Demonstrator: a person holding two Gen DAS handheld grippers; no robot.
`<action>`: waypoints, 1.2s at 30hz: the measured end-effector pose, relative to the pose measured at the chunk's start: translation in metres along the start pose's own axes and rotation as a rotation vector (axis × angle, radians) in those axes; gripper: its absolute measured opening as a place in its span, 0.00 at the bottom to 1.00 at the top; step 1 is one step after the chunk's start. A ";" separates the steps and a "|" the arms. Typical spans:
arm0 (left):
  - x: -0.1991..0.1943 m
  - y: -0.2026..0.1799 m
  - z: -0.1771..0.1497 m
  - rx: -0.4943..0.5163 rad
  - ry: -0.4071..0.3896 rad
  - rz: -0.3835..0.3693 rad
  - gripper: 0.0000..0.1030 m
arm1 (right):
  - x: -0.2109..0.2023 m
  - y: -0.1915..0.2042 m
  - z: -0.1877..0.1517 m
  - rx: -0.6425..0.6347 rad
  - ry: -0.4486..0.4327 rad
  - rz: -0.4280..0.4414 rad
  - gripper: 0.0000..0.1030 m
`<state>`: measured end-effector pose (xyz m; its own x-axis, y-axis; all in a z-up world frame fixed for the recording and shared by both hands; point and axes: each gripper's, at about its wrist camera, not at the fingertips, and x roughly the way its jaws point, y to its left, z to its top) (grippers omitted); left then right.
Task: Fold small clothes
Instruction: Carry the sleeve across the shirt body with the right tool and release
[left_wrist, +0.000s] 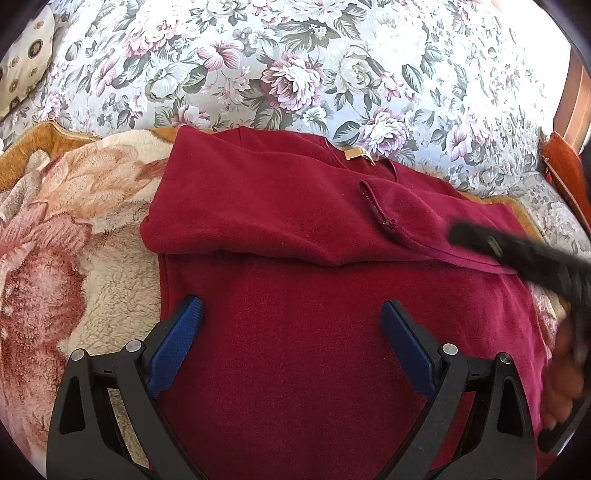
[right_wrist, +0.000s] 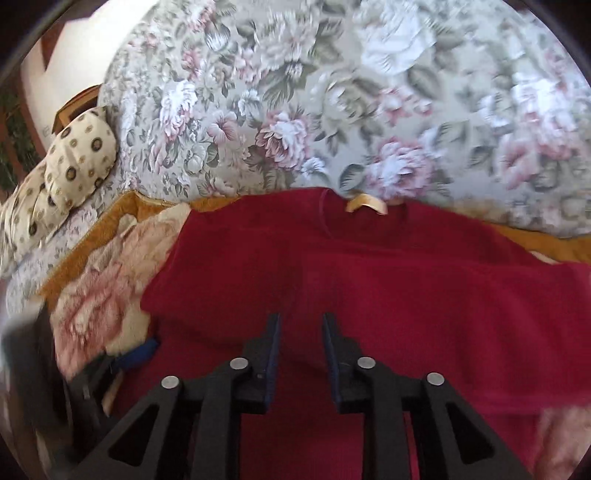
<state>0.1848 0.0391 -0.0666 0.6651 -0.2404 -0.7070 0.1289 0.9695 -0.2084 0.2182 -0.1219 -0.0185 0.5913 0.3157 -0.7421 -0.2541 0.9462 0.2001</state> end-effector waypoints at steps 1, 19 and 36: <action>-0.003 -0.001 0.000 -0.002 -0.004 0.002 0.94 | -0.009 -0.005 -0.013 -0.023 -0.003 -0.014 0.22; 0.051 -0.041 0.063 -0.062 0.099 -0.392 0.90 | -0.020 -0.053 -0.068 0.015 -0.031 0.047 0.31; 0.079 -0.048 0.087 -0.235 0.255 -0.340 0.07 | -0.022 -0.053 -0.070 0.028 -0.047 0.065 0.31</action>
<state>0.2948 -0.0225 -0.0535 0.4092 -0.5739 -0.7094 0.1188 0.8043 -0.5822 0.1655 -0.1836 -0.0578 0.6096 0.3789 -0.6963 -0.2719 0.9250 0.2653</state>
